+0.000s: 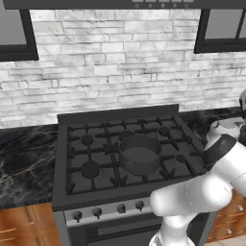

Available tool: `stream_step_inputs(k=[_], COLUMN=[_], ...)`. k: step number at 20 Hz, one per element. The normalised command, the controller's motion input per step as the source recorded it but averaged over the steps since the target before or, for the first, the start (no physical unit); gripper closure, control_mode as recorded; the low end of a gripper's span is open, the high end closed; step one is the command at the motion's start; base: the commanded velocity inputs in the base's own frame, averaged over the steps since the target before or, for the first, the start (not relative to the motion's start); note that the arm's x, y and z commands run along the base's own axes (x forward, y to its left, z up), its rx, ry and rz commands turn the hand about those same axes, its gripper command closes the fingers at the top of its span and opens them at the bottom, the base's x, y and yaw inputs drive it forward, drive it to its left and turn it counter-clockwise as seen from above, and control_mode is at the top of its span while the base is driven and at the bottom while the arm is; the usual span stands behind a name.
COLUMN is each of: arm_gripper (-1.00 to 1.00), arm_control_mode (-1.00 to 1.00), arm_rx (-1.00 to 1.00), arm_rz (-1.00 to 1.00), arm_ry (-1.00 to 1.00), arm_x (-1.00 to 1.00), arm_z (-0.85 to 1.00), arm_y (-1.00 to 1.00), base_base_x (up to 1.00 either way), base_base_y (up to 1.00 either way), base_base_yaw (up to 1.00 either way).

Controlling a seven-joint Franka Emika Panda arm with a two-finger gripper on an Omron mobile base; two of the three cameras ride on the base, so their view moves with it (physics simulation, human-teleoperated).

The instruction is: Pick the kettle from the counter and place it on a stove burner. Then turn the burner on.

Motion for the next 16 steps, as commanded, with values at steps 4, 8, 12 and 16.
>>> stream_step_inputs(k=[4, 8, 12, 16], arm_gripper=[-1.00, -1.00, -1.00, -1.00], arm_control_mode=[-1.00, -1.00, -1.00, -1.00], arm_rx=[0.00, 0.00, 0.00, 0.00], arm_rz=[0.00, 0.00, 0.00, 0.00], arm_ry=[0.00, 0.02, 0.08, 0.10], arm_x=[0.40, 0.43, 0.38, 0.35], arm_z=[-0.07, -0.14, -0.29, -0.34], arm_y=[-0.09, -0.06, -0.05, -0.07], base_base_x=[0.00, 0.00, 0.00, 0.00], base_base_y=[0.00, 0.00, 0.00, 0.00], base_base_yaw=[0.00, 0.00, 0.00, 0.00])
